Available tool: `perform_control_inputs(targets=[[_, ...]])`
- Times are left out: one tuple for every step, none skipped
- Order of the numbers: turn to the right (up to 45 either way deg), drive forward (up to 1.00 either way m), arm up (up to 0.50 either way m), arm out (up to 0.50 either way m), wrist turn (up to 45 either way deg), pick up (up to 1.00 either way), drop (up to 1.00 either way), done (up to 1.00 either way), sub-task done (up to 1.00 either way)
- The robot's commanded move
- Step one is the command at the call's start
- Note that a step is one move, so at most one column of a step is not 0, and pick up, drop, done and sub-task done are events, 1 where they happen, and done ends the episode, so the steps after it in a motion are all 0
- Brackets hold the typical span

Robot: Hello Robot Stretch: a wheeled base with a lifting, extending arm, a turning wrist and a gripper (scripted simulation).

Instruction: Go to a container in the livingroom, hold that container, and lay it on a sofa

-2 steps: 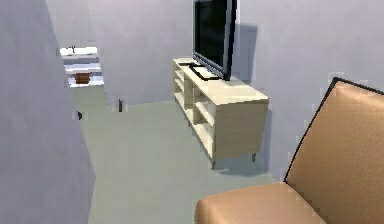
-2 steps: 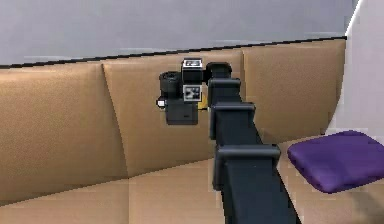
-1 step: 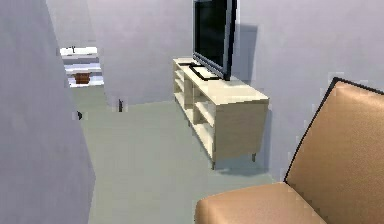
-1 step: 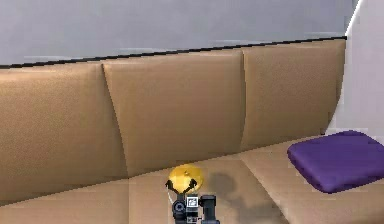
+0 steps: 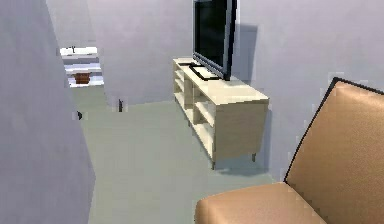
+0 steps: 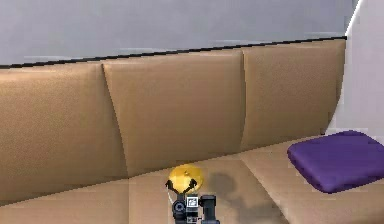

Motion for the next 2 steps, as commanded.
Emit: perform_control_inputs(targets=[[0.0, 0.00, 0.00, 0.00, 0.0, 0.00, 1.00, 0.00, 0.00], [0.0, 0.00, 0.10, 0.00, 0.0, 0.00, 0.00, 0.00, 0.00]])
